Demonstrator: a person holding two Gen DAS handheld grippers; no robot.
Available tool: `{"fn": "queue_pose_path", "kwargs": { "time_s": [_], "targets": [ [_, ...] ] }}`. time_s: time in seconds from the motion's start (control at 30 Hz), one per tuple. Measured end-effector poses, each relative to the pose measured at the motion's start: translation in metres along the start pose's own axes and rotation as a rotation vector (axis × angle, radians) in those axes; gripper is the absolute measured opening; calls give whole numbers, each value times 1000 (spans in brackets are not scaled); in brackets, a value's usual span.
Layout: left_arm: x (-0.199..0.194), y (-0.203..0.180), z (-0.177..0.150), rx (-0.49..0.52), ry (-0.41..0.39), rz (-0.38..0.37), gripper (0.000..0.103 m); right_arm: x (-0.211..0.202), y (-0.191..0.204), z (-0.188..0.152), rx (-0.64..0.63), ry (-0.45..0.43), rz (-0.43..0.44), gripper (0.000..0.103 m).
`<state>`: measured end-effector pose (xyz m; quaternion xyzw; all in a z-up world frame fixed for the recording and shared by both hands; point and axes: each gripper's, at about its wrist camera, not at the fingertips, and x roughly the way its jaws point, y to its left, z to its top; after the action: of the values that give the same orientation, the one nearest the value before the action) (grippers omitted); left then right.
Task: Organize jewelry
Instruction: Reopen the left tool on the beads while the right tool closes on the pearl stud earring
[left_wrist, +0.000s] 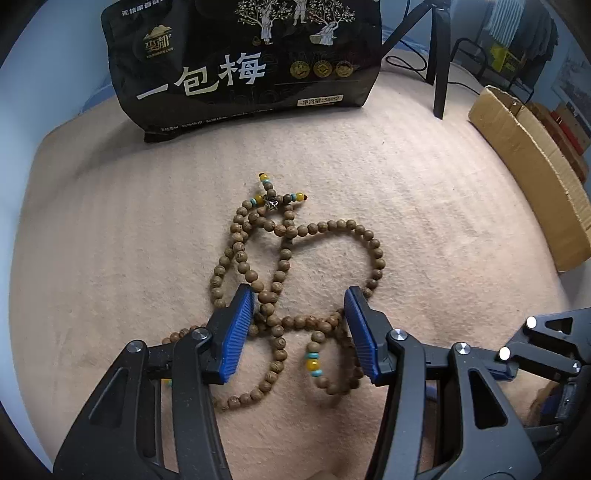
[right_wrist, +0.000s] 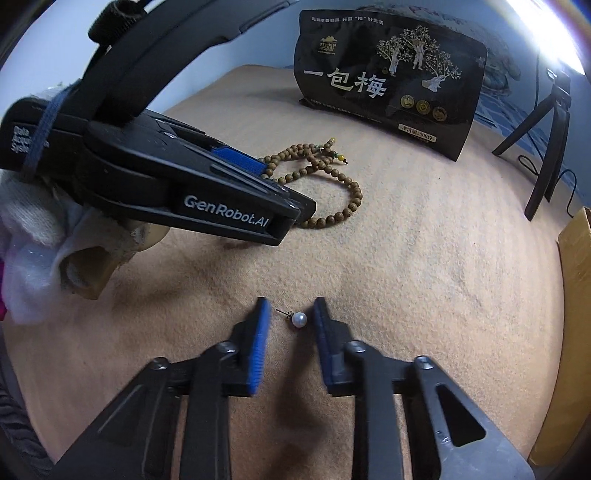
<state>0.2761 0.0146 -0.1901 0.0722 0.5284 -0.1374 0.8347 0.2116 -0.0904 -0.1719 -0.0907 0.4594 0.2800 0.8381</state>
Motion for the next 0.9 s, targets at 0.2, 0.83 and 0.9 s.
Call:
{"fn": "queue_pose_path", "kwargs": {
  "time_s": [0.2, 0.83, 0.9],
  "targets": [
    [3, -7, -2, 45, -9, 20, 32, -1, -1, 0, 5, -3, 10, 14],
    [-14, -12, -2, 40, -6, -135, 61, -13, -19, -10, 22, 3, 4, 14],
    [-20, -8, -4, 12, -1, -192, 61, -14, -19, -11, 22, 4, 3, 14]
  ]
}}
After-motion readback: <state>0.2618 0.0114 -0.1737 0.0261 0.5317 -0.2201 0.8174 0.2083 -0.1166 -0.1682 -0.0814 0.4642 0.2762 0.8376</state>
